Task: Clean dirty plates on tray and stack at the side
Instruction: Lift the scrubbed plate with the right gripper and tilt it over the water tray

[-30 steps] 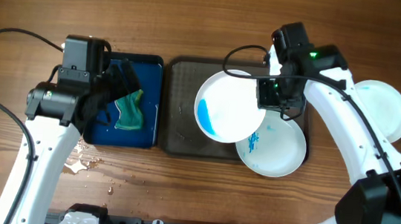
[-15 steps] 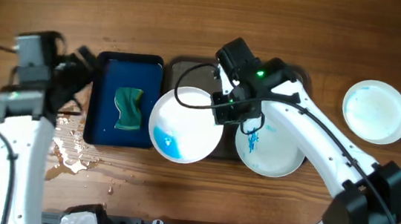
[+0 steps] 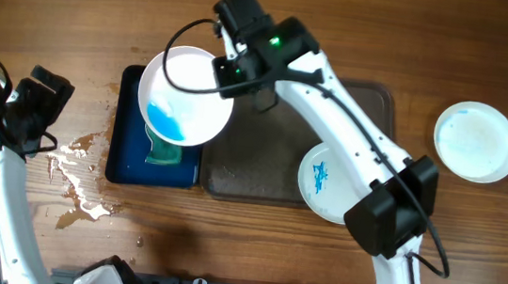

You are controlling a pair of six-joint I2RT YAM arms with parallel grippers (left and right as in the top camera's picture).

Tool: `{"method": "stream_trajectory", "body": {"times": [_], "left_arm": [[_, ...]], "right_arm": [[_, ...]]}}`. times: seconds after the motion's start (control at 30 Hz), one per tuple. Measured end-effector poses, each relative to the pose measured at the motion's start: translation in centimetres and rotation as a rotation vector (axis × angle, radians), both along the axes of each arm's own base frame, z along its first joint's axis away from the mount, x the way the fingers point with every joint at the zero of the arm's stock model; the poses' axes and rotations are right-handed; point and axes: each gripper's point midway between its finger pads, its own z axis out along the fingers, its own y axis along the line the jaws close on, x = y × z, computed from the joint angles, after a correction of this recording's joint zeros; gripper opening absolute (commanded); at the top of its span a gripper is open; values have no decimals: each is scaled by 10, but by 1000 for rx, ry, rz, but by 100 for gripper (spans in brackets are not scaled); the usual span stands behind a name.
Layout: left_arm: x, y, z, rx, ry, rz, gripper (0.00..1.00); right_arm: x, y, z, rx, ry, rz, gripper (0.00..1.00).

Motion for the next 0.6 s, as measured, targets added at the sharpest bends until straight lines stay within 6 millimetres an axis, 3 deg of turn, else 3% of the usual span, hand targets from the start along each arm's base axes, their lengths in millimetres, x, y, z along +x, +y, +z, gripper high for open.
{"method": "stream_trajectory", "body": {"times": [0.17, 0.33, 0.43, 0.6], "left_arm": [[0, -1, -7, -17, 24, -2, 100], [0, -1, -7, -18, 25, -2, 100], [-1, -1, -8, -20, 28, -2, 100], [-2, -2, -8, -22, 30, -2, 100]], "right_arm": [[1, 6, 7, -166, -195, -18, 4], [-3, 20, 28, -334, -433, 22, 5], [-7, 40, 52, -430, -618, 98, 5], [-30, 79, 83, -541, -827, 261, 5]]}}
